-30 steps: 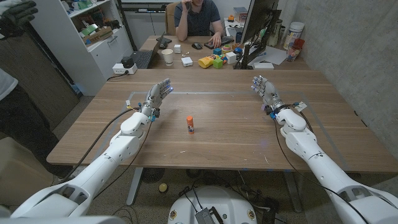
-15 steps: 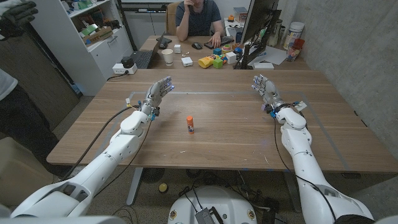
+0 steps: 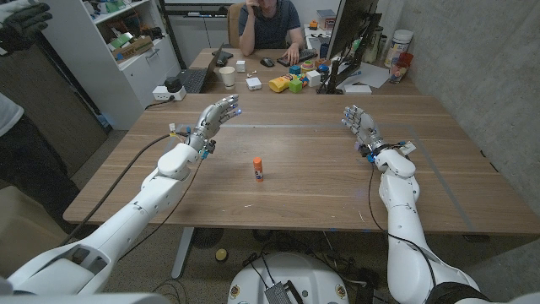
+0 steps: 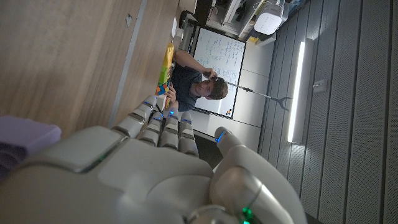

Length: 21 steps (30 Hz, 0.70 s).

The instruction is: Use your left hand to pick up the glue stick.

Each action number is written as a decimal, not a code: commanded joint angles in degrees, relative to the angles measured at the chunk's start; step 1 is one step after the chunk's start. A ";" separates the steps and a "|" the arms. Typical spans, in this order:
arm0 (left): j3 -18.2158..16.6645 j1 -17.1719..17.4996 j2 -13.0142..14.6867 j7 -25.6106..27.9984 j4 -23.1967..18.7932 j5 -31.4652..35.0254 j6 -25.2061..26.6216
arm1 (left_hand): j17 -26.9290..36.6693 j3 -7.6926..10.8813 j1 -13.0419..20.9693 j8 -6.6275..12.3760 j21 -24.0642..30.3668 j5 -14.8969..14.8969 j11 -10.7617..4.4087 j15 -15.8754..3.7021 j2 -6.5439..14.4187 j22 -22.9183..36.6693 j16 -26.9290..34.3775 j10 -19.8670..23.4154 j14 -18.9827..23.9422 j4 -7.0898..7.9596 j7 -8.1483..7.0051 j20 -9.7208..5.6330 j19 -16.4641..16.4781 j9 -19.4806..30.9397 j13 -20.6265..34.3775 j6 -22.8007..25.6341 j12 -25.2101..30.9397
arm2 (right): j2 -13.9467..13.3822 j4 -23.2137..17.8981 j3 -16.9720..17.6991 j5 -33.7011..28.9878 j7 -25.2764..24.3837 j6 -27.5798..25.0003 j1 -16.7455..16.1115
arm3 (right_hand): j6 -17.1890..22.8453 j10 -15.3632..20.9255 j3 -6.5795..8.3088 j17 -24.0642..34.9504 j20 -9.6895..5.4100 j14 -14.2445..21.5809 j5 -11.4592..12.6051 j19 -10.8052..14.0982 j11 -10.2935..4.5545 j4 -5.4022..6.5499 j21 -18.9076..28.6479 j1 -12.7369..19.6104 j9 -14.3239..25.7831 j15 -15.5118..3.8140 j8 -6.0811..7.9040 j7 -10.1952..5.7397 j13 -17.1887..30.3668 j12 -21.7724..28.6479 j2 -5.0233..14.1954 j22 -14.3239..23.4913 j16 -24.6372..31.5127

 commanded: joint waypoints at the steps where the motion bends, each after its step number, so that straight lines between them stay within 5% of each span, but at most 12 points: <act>1: -0.23 0.75 3.60 -3.05 -5.17 1.84 -1.63 | 0.12 -0.44 0.49 0.09 0.61 0.10 -0.63 -0.25 -0.93 0.16 -0.03 0.69 0.72 -1.21 -1.04 0.48 1.43 0.26 0.11 0.85 -0.13 | 2.70 0.70 3.95 -3.48 3.12 0.86 1.29 | 0.54 0.57 0.25 0.24 -0.60 0.58 0.33 0.36 0.09 0.12 0.24 0.04 0.09 -0.04 0.29 0.06 0.11 0.34 2.15 0.15 0.33; 21: -2.08 2.29 8.97 -0.47 -14.09 11.94 -2.99 | 0.24 -2.51 2.09 0.48 0.61 0.01 -1.85 -1.42 -1.58 0.24 -0.03 1.53 1.56 -3.67 -6.26 -0.17 2.81 0.27 0.18 3.59 -0.07 | 3.37 1.76 5.53 -4.38 4.15 1.67 2.23 | 0.52 0.61 0.28 0.17 -0.49 0.69 0.36 0.40 0.16 0.24 0.25 -0.30 0.09 0.02 0.28 0.15 0.11 0.35 1.90 0.15 0.26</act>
